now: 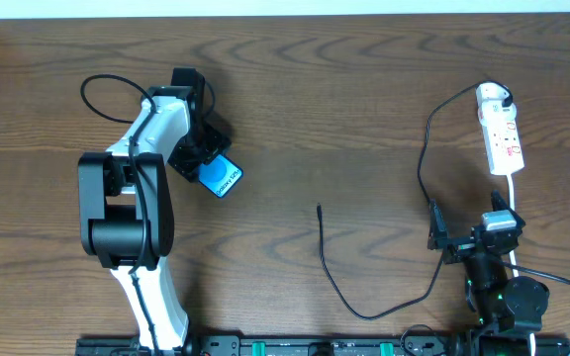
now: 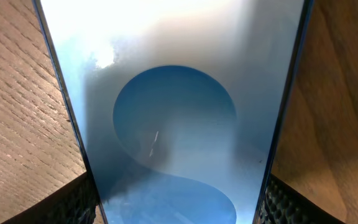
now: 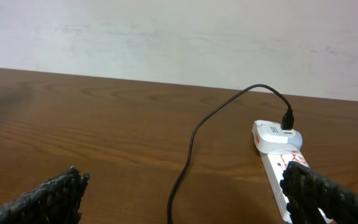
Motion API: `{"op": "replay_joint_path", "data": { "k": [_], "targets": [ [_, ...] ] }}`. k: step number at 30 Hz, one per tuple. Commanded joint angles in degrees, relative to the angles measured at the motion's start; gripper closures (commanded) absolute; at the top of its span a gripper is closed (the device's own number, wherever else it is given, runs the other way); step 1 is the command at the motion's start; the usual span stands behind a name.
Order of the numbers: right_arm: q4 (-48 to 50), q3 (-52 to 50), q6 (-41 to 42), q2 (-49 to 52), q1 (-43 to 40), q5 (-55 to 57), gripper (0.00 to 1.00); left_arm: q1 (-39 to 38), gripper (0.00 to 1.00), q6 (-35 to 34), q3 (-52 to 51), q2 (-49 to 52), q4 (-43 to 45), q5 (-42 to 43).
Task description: Plug charger to phone and switch on socket
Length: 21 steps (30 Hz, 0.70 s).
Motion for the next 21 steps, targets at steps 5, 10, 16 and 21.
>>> {"op": "replay_joint_path", "data": {
  "k": [5, 10, 16, 21],
  "targets": [
    [-0.3, -0.1, -0.5, -0.4, 0.2, 0.6, 0.01, -0.3, 0.43, -0.3, -2.3, 2.5, 0.5, 1.9],
    [-0.3, -0.1, -0.5, -0.4, 0.2, 0.6, 0.01, -0.3, 0.55, -0.3, -2.3, 2.5, 0.5, 1.9],
    [-0.3, -0.1, -0.5, -0.4, 0.2, 0.6, 0.01, -0.3, 0.81, -0.3, -2.3, 2.5, 0.5, 1.9],
    [-0.3, -0.1, -0.5, -0.4, 0.2, 0.6, 0.01, -0.3, 0.93, -0.3, -2.3, 2.5, 0.5, 1.9]
  ]
}}
